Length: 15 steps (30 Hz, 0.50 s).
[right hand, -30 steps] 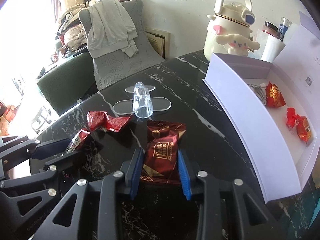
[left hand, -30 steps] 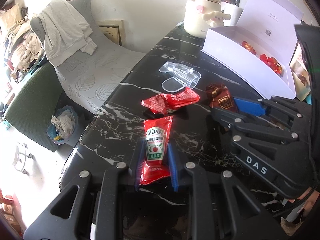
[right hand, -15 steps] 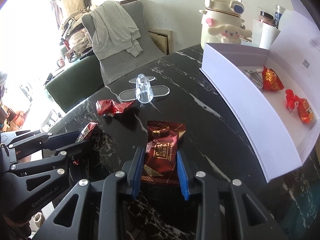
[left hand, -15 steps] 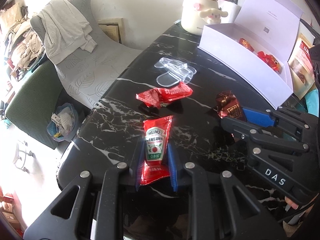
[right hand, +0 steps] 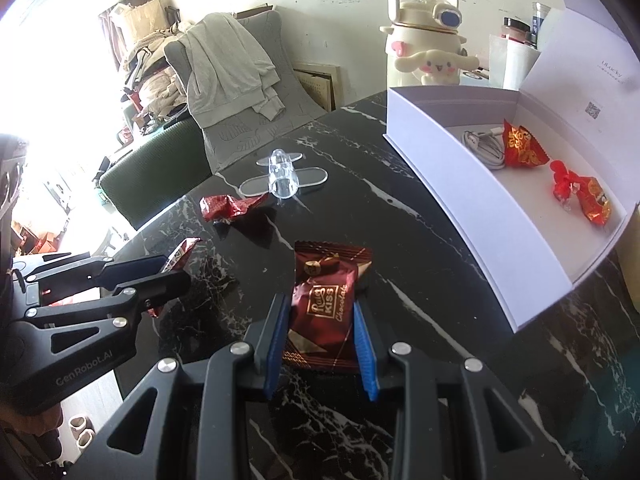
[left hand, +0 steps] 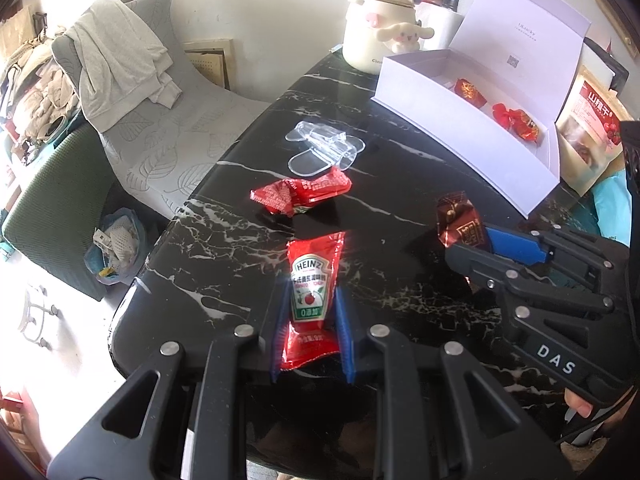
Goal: Organize objects
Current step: 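Lift and carry the ketchup packet and chocolate over the white box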
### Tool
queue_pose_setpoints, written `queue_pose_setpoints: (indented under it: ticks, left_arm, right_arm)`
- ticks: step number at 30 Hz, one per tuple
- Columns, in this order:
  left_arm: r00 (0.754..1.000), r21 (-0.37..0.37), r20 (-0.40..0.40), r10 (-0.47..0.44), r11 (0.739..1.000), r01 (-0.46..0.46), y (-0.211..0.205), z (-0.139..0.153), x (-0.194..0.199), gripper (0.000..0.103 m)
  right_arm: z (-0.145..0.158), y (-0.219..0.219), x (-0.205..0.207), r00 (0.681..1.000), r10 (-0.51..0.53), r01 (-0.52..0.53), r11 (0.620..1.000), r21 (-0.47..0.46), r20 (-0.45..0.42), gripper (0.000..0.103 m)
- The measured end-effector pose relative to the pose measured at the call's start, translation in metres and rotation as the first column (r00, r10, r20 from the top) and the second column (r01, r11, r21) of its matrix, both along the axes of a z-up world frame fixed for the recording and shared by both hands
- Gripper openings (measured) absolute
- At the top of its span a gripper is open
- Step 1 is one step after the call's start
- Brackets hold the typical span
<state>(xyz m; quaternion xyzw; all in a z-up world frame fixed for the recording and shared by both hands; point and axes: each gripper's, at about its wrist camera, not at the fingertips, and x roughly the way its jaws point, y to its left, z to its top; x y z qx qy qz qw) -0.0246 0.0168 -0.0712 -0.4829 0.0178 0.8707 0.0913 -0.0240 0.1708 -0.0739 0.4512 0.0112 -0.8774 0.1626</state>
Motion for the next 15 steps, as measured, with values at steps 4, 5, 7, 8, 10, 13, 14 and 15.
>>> queue_pose_setpoints:
  ticks: [4,5,7,8,10,13,14,15]
  left_arm:
    - [1.000,-0.003,-0.009,-0.001,1.000,0.001,0.000,0.005,0.002,0.021]
    - [1.000,-0.007,-0.013,-0.002,1.000,0.002,0.001,0.006,0.003,0.021]
    - [1.000,-0.015,-0.020,-0.005,1.000,0.004,0.001,0.009,0.003,0.021]
    - [1.000,-0.016,-0.023,-0.005,1.000,0.005,0.001,0.011,0.004,0.021]
    - [1.000,-0.014,-0.025,-0.006,1.000,0.006,0.001,0.014,0.003,0.021]
    - [1.000,-0.012,-0.027,-0.010,1.000,0.009,0.002,0.019,0.004,0.021]
    - [1.000,-0.011,-0.027,-0.012,1.000,0.012,0.002,0.021,0.004,0.021]
    - [0.999,-0.010,-0.028,-0.014,1.000,0.014,0.003,0.022,0.004,0.021]
  right_arm:
    - [0.006,0.000,0.004,1.000,0.012,-0.012,1.000,-0.002,-0.011,0.031]
    - [0.007,-0.001,0.005,1.000,0.014,-0.014,1.000,-0.004,-0.014,0.031]
    - [0.010,-0.001,0.007,1.000,0.018,-0.018,1.000,-0.004,-0.019,0.031]
    - [0.012,-0.002,0.008,1.000,0.019,-0.019,1.000,-0.005,-0.024,0.031]
    - [0.015,-0.002,0.010,0.999,0.020,-0.020,1.000,-0.004,-0.029,0.031]
    - [0.020,-0.001,0.012,0.999,0.017,-0.018,1.000,-0.006,-0.037,0.031]
    - [0.022,0.000,0.013,0.999,0.015,-0.016,1.000,-0.008,-0.040,0.031]
    - [0.023,0.001,0.014,0.999,0.013,-0.013,1.000,-0.008,-0.043,0.031]
